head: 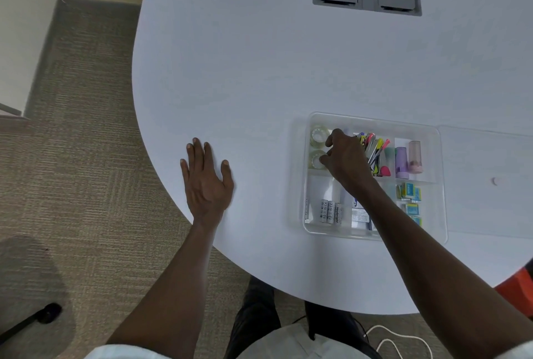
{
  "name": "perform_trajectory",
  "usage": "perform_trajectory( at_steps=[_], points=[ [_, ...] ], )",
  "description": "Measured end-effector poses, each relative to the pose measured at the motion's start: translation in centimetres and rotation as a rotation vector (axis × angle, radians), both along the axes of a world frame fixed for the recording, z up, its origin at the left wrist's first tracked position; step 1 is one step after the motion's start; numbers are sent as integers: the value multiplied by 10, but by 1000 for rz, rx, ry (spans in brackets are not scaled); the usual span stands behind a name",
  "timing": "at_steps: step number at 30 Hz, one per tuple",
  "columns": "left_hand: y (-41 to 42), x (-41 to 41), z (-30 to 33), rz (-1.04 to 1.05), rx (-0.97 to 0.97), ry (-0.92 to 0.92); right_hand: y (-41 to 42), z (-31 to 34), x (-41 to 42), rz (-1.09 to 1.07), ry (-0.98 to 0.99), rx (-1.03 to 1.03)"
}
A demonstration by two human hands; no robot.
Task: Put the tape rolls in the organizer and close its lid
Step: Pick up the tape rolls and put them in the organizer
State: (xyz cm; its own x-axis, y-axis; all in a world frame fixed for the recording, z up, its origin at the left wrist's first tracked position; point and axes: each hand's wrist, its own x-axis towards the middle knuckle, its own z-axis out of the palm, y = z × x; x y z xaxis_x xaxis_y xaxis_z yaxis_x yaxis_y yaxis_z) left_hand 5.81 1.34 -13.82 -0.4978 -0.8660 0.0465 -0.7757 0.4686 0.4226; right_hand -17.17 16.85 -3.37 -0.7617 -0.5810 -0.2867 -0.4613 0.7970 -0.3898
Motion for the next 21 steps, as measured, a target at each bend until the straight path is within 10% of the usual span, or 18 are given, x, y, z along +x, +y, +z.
perform_trajectory(
  at_steps=[21],
  points=[
    [3, -7, 32, -31, 193, -86, 26, 27, -14, -80, 2, -157]
  ],
)
